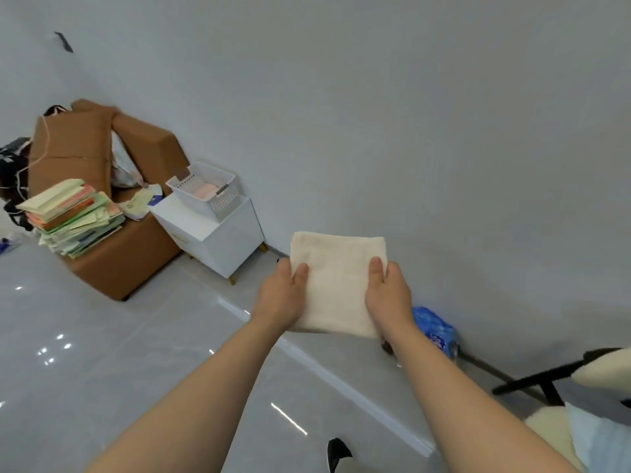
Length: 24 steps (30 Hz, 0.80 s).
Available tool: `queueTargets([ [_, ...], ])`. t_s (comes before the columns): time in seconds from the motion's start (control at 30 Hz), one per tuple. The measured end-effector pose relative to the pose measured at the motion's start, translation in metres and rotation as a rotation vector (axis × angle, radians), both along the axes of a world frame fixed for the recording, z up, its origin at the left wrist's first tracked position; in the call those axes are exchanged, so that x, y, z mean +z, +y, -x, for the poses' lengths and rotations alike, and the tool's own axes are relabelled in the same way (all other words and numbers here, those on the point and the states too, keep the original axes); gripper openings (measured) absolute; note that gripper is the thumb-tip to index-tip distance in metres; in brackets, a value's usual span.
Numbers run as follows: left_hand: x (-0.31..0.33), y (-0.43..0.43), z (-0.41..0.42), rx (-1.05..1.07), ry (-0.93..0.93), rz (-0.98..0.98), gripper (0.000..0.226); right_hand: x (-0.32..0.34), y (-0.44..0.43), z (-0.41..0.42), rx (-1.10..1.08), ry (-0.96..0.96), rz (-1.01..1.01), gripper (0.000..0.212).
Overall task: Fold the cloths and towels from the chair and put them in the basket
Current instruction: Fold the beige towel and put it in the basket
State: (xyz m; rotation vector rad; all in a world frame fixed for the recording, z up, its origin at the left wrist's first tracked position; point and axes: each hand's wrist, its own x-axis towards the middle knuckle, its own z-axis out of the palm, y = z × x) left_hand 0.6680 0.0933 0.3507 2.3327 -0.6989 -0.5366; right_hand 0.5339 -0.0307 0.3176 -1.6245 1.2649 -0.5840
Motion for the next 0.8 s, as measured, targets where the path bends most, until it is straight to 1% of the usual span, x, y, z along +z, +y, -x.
queueTargets([
  [0.13, 0.013, 0.002, -0.082, 0.092, 0.004, -0.016, 0.038, 0.011, -0.01, -0.093, 0.091, -0.004, 0.0, 0.04],
  [0.3, 0.008, 0.008, -0.192, 0.194, 0.084, 0.03, 0.038, 0.009, -0.014, -0.211, 0.176, 0.018, -0.003, 0.041],
  [0.37, 0.003, 0.008, -0.232, 0.202, 0.123, 0.031, 0.039, 0.003, -0.017, -0.252, 0.189, 0.037, 0.003, 0.042],
  [0.6, -0.016, 0.002, -0.431, 0.18, 0.26, 0.009, 0.053, -0.014, -0.021, -0.438, 0.155, 0.096, -0.027, 0.045],
  [0.7, -0.018, -0.006, -0.501, 0.143, 0.3, -0.003, 0.05, -0.016, -0.025, -0.502, 0.132, 0.132, -0.067, 0.046],
  [0.8, -0.027, -0.017, -0.562, 0.129, 0.349, -0.03, 0.048, -0.025, -0.035, -0.557, 0.112, 0.172, -0.152, 0.055],
])
